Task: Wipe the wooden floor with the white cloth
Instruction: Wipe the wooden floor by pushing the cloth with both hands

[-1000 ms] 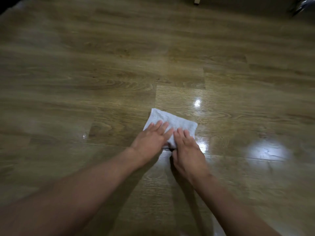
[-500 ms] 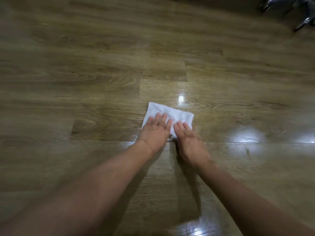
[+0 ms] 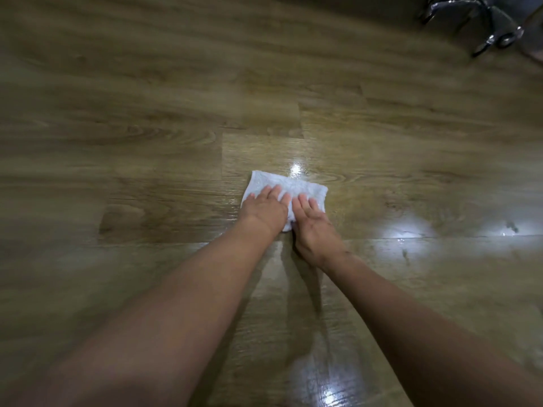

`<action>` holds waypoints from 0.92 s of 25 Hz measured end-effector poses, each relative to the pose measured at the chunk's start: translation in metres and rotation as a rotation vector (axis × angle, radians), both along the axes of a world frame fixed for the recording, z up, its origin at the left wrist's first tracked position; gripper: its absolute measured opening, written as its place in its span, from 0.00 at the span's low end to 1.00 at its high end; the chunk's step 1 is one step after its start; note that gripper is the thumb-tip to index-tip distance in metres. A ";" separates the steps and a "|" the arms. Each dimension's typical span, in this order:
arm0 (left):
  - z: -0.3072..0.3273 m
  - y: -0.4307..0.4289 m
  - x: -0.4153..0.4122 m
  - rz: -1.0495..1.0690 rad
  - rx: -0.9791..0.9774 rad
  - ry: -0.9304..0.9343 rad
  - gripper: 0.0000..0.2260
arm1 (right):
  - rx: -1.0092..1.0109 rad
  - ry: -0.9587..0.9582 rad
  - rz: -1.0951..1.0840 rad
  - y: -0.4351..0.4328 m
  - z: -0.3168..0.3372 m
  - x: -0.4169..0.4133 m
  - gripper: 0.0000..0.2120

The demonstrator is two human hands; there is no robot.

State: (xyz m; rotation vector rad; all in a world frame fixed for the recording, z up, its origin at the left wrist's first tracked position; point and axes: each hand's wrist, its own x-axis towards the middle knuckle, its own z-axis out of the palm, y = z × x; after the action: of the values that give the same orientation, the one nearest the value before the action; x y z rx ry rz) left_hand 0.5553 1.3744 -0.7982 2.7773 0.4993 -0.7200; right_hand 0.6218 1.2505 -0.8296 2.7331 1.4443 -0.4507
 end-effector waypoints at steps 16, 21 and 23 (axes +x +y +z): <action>0.018 -0.084 0.021 -0.183 0.204 0.137 0.27 | 0.019 0.064 -0.091 -0.080 0.021 0.013 0.27; 0.008 -0.111 -0.019 -0.378 0.186 0.020 0.25 | 0.095 0.049 -0.138 -0.142 0.013 -0.046 0.26; 0.003 -0.123 -0.035 -0.480 0.210 -0.032 0.24 | 0.060 0.011 -0.067 -0.164 0.016 -0.070 0.25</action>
State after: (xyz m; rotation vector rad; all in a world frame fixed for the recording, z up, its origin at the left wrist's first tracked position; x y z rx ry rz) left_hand 0.5205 1.2512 -0.7957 3.1377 -0.1184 -0.7489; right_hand 0.5518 1.0867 -0.8134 2.8377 1.3953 -0.4324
